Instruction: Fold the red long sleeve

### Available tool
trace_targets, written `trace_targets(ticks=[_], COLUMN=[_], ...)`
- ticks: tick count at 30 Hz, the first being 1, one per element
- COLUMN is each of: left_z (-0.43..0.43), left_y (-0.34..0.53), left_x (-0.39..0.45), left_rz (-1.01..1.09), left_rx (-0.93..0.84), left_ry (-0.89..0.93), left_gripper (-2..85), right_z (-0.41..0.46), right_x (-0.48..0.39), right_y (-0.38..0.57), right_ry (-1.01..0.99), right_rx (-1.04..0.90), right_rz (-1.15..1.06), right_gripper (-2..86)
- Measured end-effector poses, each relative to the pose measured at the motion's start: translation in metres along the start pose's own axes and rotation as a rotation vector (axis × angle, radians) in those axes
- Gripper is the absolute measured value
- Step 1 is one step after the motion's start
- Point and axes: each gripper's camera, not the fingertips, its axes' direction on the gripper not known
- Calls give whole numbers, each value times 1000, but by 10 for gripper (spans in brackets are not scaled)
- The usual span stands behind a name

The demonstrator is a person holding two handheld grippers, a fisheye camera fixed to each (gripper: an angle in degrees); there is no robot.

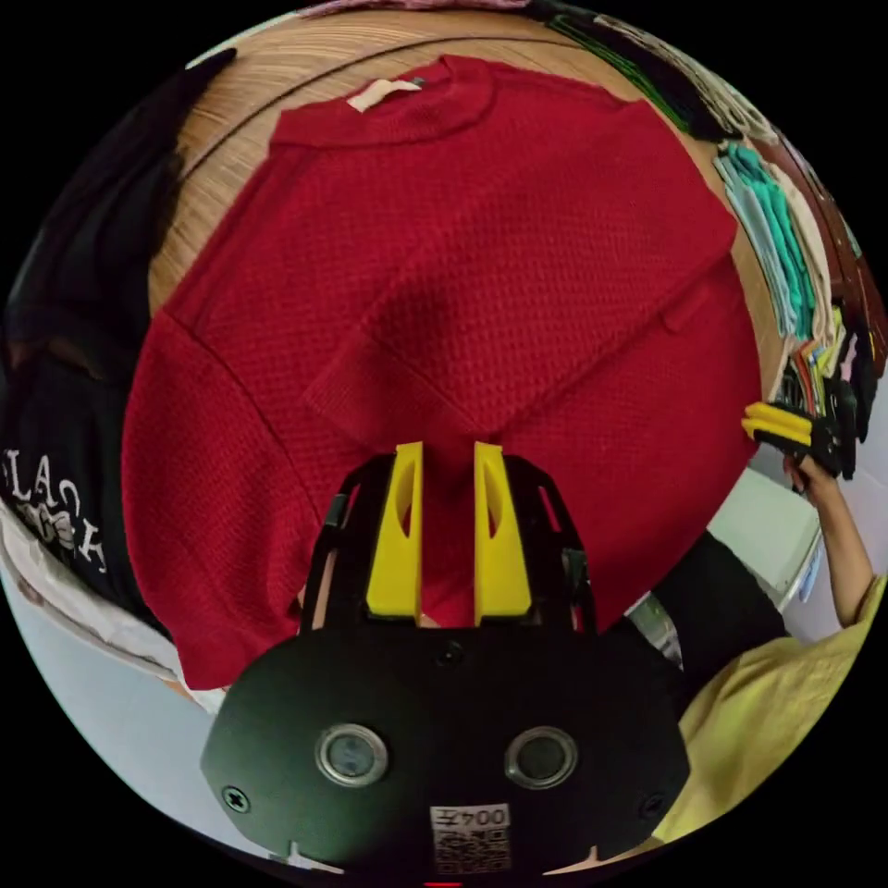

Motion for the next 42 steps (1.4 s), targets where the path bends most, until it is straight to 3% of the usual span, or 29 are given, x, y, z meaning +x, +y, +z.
trace_targets(ticks=[3, 5, 6, 8, 11, 13, 15, 25, 27, 30, 36, 42], left_z=[-49, -67, -67, -53, -19, 4, 8, 28, 33, 42, 60, 80], left_y=[4, -5, -11, -41, -71, -78, -73, -72, -69, -60, -50, -42], left_x=[26, 53, 60, 84, 108, 117, 121, 105, 102, 98, 109, 121], left_rz=[14, 63, 77, 116, 137, 145, 121, 52, 41, 2, -7, 27], left_rx=[202, 286, 286, 233, 124, 51, 90, 52, 58, 79, 89, 79], left_ry=[-36, -65, -58, -42, -64, -105, -111, 46, 72, 112, 80, 38], left_gripper=[49, 36, 34, 27, 18, 13, 8, 3, 3, 4, 3, 2], right_z=[-44, -81, -86, -89, -75, -69, -63, -26, -26, -45, -47, -87], right_x=[37, 83, 96, 153, 197, 210, 217, 228, 224, 227, 193, 104], right_y=[16, 20, 19, 6, -18, -34, -49, -96, -105, -106, -135, -140], right_ry=[-181, -410, -475, -842, -1170, -1203, -1216, -1422, -1403, -1111, -852, -378], right_rx=[113, 297, 341, 472, 582, 582, 545, 501, 476, 504, 492, 635], right_rz=[40, 142, 175, 332, 496, 555, 597, 742, 765, 839, 672, 474], right_gripper=[37, 46, 51, 84, 97, 103, 118, 107, 62, 32, 39, 53])
